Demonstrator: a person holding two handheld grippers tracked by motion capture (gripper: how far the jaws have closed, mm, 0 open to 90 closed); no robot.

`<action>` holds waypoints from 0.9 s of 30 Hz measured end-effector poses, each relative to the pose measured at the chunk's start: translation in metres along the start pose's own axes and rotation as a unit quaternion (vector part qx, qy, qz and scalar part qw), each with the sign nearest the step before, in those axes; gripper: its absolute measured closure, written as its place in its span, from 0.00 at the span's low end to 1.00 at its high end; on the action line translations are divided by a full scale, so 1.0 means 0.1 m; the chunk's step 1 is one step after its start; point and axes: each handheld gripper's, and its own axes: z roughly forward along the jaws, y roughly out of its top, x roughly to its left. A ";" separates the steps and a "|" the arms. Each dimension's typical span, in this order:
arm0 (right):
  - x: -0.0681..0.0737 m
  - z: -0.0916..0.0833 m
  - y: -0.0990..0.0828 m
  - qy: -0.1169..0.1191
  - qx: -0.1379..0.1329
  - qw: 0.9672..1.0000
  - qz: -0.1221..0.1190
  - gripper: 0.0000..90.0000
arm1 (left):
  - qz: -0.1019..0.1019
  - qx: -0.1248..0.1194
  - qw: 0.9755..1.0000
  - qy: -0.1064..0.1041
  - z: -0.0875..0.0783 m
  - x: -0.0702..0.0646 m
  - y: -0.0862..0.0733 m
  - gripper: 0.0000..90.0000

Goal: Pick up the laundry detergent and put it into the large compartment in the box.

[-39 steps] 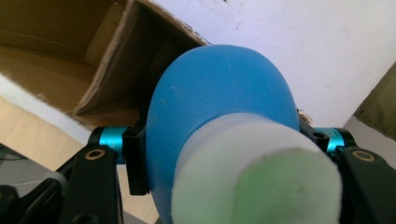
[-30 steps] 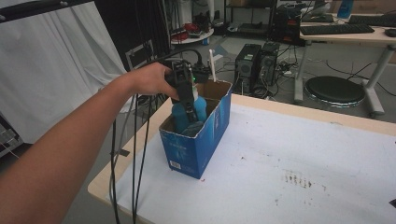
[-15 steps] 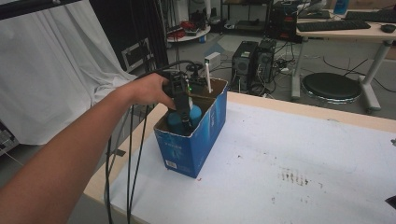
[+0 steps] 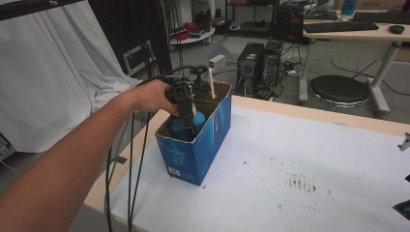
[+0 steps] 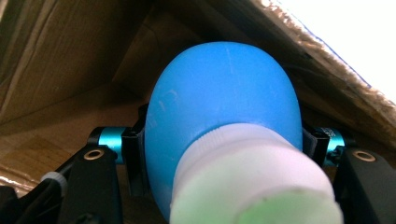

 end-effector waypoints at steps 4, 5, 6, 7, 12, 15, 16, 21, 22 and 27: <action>0.00 -0.01 0.00 -0.001 0.001 1.000 0.001 0.03 | -0.013 -0.008 1.000 0.000 -0.03 0.01 -0.01 0.37; 0.00 -0.01 0.00 0.000 0.001 1.000 0.001 0.03 | -0.014 -0.008 1.000 -0.001 -0.05 0.02 -0.02 0.37; 0.01 -0.01 -0.01 0.000 -0.002 1.000 0.001 0.03 | -0.019 -0.009 1.000 -0.001 -0.05 0.03 -0.02 0.37; 0.01 -0.01 -0.01 0.000 -0.002 1.000 0.000 0.03 | -0.023 -0.011 1.000 0.001 -0.06 0.03 -0.03 0.35; 0.02 -0.01 0.00 -0.001 0.000 1.000 -0.002 0.03 | -0.049 -0.044 0.998 -0.009 -0.20 0.07 -0.11 0.30; 0.03 -0.02 0.00 0.000 -0.001 1.000 -0.001 0.03 | -0.058 -0.064 0.996 -0.012 -0.31 0.08 -0.17 0.30; 0.03 -0.02 0.00 0.000 -0.001 1.000 -0.002 0.03 | -0.063 -0.070 0.995 -0.013 -0.34 0.08 -0.19 0.29; 0.05 -0.04 -0.01 -0.001 -0.003 1.000 -0.004 0.03 | -0.083 -0.098 0.992 -0.013 -0.49 0.07 -0.26 0.27; 0.05 -0.04 -0.01 -0.001 -0.004 1.000 -0.006 0.03 | -0.084 -0.100 0.991 -0.013 -0.52 0.06 -0.27 0.27; 0.06 -0.07 -0.04 -0.002 -0.010 1.000 -0.003 0.03 | -0.101 -0.121 0.987 -0.007 -0.71 -0.01 -0.27 0.22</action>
